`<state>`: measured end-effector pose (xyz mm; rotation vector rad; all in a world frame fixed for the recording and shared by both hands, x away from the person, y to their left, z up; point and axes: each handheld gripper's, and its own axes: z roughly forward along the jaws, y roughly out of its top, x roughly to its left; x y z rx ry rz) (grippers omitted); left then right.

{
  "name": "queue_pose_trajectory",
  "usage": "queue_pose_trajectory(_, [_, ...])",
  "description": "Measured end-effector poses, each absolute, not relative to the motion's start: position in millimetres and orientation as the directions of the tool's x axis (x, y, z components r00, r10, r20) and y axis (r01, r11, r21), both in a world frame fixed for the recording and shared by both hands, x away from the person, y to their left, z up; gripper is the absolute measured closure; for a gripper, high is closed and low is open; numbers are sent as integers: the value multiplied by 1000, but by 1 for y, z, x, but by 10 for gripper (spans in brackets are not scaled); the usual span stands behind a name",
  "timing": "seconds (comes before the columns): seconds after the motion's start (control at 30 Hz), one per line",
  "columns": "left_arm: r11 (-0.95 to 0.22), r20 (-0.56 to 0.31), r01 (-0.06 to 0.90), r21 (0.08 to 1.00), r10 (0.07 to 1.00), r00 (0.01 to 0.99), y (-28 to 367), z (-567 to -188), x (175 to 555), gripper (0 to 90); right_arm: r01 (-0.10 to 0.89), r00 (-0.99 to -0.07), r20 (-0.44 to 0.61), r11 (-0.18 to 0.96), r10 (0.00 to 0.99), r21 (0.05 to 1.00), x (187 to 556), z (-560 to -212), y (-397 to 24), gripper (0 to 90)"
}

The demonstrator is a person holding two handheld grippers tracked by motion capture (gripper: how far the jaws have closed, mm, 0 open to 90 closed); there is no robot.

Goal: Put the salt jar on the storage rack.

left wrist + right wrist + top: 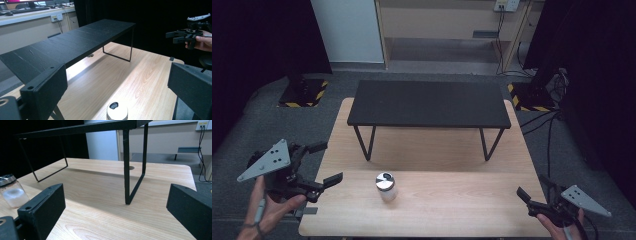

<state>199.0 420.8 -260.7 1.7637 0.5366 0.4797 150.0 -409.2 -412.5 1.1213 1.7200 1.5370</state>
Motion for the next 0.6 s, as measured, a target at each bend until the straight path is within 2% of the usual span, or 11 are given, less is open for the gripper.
queue_pose_trajectory(0.6, [-246, 55, 110, 963, 579, 813, 420, -254, 198, 14, 212, -493, 112, -6, 863, 977, 151, -413, -410, 26])
